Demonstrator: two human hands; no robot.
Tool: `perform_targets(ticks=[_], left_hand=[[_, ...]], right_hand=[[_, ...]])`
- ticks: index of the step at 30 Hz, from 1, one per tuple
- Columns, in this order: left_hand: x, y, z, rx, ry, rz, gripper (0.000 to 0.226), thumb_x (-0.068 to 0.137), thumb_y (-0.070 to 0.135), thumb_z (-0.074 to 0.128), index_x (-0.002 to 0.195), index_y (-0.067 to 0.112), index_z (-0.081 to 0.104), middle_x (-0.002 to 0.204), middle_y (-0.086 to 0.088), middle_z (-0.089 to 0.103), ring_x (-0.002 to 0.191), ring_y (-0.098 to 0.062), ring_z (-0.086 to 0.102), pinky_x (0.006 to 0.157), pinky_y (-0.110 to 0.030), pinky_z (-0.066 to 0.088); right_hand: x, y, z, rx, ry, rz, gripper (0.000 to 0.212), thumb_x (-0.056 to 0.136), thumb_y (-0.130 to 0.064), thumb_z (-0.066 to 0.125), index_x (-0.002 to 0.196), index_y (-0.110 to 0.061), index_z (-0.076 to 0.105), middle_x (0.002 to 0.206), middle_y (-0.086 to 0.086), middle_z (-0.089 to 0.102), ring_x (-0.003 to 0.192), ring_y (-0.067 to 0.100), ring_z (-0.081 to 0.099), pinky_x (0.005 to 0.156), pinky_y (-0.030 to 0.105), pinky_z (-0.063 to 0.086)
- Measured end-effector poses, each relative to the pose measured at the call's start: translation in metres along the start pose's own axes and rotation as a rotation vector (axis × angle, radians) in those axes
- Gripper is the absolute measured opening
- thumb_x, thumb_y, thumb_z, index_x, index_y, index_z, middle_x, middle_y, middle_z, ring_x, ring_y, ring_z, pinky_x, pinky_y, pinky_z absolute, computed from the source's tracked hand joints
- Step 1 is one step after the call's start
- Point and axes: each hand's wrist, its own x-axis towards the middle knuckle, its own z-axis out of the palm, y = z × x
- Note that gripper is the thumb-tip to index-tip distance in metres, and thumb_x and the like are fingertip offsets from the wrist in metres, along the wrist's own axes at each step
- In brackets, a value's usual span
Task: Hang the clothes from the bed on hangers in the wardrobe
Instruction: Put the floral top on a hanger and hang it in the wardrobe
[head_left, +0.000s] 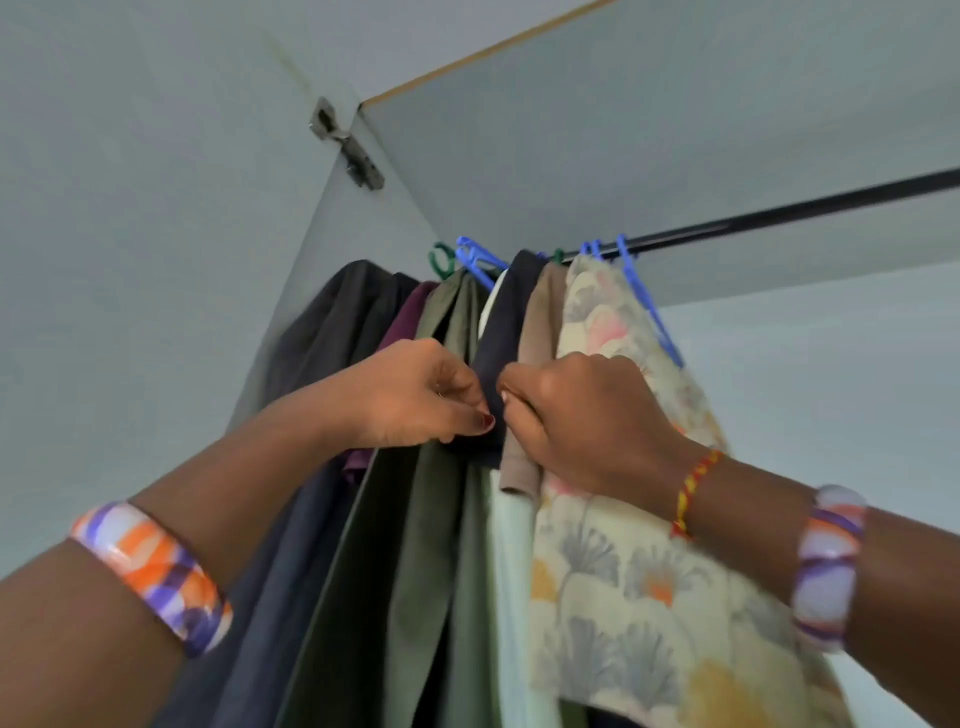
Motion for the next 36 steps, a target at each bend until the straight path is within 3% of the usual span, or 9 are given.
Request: perform_targets(ticks=[2, 4, 7, 9, 14, 21, 24, 29, 36], left_hand=[[-0.026, -0.007, 0.004, 0.076, -0.051, -0.015, 0.01, 0.083, 0.019, 0.066, 0.085, 0.013, 0.074, 0.068, 0.006, 0.068, 0.058, 0.004, 0.058, 0.058, -0.009, 0.045], [-0.057, -0.013, 0.006, 0.131, -0.129, -0.035, 0.009, 0.083, 0.017, 0.067, 0.087, 0.014, 0.074, 0.077, 0.005, 0.072, 0.069, 0.002, 0.063, 0.066, -0.01, 0.048], [-0.114, -0.016, 0.01, 0.186, -0.226, -0.057, 0.007, 0.081, 0.017, 0.067, 0.075, 0.017, 0.071, 0.056, 0.019, 0.06, 0.058, 0.011, 0.056, 0.057, -0.003, 0.037], [-0.157, -0.019, 0.014, 0.24, -0.304, -0.117, 0.012, 0.076, 0.024, 0.064, 0.065, 0.026, 0.059, 0.063, 0.017, 0.056, 0.059, 0.005, 0.053, 0.055, -0.004, 0.033], [-0.283, -0.043, 0.021, 0.265, -0.501, -0.488, 0.013, 0.085, 0.027, 0.061, 0.094, 0.026, 0.07, 0.094, 0.013, 0.07, 0.078, 0.001, 0.059, 0.076, -0.02, 0.049], [-0.509, -0.018, 0.001, 0.363, -0.754, -1.013, 0.02, 0.089, 0.026, 0.055, 0.105, 0.024, 0.067, 0.108, 0.011, 0.066, 0.089, -0.005, 0.057, 0.087, -0.027, 0.048], [-0.625, 0.022, -0.015, 0.477, -0.814, -1.171, 0.022, 0.089, 0.029, 0.052, 0.107, 0.027, 0.064, 0.113, 0.011, 0.062, 0.105, -0.013, 0.057, 0.089, -0.028, 0.046], [-0.799, 0.126, -0.065, 0.46, -0.936, -1.402, 0.023, 0.087, 0.028, 0.055, 0.107, 0.026, 0.065, 0.112, 0.008, 0.064, 0.105, -0.016, 0.059, 0.088, -0.024, 0.046], [-0.911, 0.295, -0.192, 0.622, -0.926, -1.743, 0.021, 0.087, 0.028, 0.057, 0.105, 0.02, 0.066, 0.11, -0.002, 0.065, 0.102, -0.023, 0.06, 0.084, -0.028, 0.049]], right_hand=[[-0.019, -0.021, -0.001, 0.08, 0.074, -0.021, 0.023, 0.075, -0.03, 0.042, 0.06, -0.02, 0.056, 0.041, 0.0, 0.048, 0.032, 0.028, 0.046, 0.043, 0.018, 0.003], [-0.04, -0.048, -0.003, 0.241, 0.058, -0.062, 0.025, 0.076, -0.032, 0.039, 0.063, -0.021, 0.058, 0.043, -0.001, 0.05, 0.035, 0.026, 0.048, 0.038, 0.02, 0.014], [-0.071, -0.098, -0.01, 0.531, -0.075, -0.063, 0.025, 0.078, -0.035, 0.038, 0.07, -0.024, 0.059, 0.049, 0.0, 0.056, 0.044, 0.027, 0.056, 0.039, 0.026, 0.034], [-0.091, -0.134, -0.016, 0.673, -0.194, -0.072, 0.025, 0.079, -0.039, 0.037, 0.075, -0.025, 0.056, 0.055, 0.0, 0.058, 0.052, 0.026, 0.059, 0.043, 0.027, 0.037], [-0.137, -0.235, -0.025, 1.129, -0.428, -0.101, 0.018, 0.093, -0.036, 0.039, 0.09, -0.026, 0.054, 0.068, -0.002, 0.048, 0.067, 0.023, 0.043, 0.058, 0.033, 0.032], [-0.232, -0.434, -0.082, 1.368, -0.678, -0.214, 0.024, 0.093, -0.026, 0.043, 0.105, -0.025, 0.064, 0.104, 0.004, 0.066, 0.098, 0.028, 0.06, 0.073, 0.03, 0.041], [-0.29, -0.519, -0.143, 1.422, -0.726, -0.327, 0.027, 0.095, -0.025, 0.039, 0.106, -0.024, 0.064, 0.108, 0.005, 0.064, 0.102, 0.028, 0.058, 0.078, 0.031, 0.043], [-0.35, -0.634, -0.291, 1.551, -0.745, -0.609, 0.028, 0.095, -0.022, 0.037, 0.104, -0.021, 0.063, 0.109, 0.006, 0.063, 0.102, 0.028, 0.058, 0.074, 0.031, 0.041], [-0.318, -0.703, -0.507, 1.731, -0.563, -1.033, 0.026, 0.091, -0.022, 0.046, 0.107, -0.024, 0.065, 0.115, 0.01, 0.063, 0.109, 0.031, 0.058, 0.084, 0.034, 0.046]])
